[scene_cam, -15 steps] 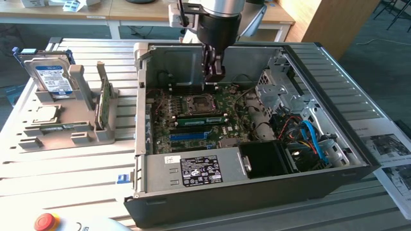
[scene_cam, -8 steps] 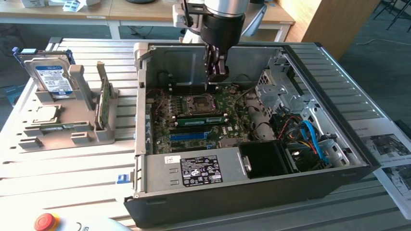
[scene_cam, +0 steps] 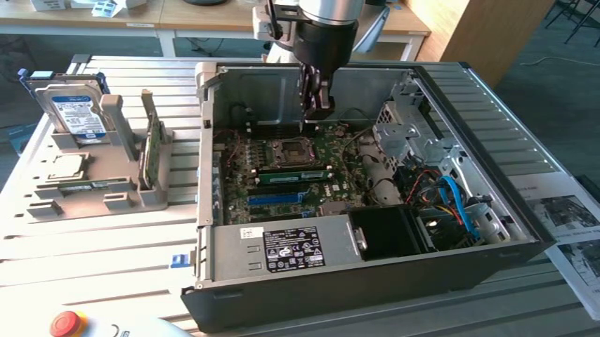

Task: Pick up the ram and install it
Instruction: 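Press down the ram until it locks into place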

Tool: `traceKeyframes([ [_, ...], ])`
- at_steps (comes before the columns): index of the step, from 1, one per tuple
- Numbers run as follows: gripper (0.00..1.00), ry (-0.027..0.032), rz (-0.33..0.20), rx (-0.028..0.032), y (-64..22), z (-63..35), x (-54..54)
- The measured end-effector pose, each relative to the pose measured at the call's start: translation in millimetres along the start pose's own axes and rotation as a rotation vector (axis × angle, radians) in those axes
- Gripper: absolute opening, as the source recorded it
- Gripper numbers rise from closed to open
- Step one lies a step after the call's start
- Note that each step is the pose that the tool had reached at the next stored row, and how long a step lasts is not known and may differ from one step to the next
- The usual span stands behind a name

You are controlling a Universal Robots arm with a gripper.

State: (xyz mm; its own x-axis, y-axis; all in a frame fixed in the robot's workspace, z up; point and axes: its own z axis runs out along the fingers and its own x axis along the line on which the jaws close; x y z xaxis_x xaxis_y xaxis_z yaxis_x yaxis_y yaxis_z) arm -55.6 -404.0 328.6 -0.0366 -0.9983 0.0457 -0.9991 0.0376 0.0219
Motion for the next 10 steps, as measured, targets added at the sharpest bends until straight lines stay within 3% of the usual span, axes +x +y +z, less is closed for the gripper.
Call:
traceKeyframes([
  [10,0.10,0.0009,0.000,0.0000,0.1,-5.2,0.2],
])
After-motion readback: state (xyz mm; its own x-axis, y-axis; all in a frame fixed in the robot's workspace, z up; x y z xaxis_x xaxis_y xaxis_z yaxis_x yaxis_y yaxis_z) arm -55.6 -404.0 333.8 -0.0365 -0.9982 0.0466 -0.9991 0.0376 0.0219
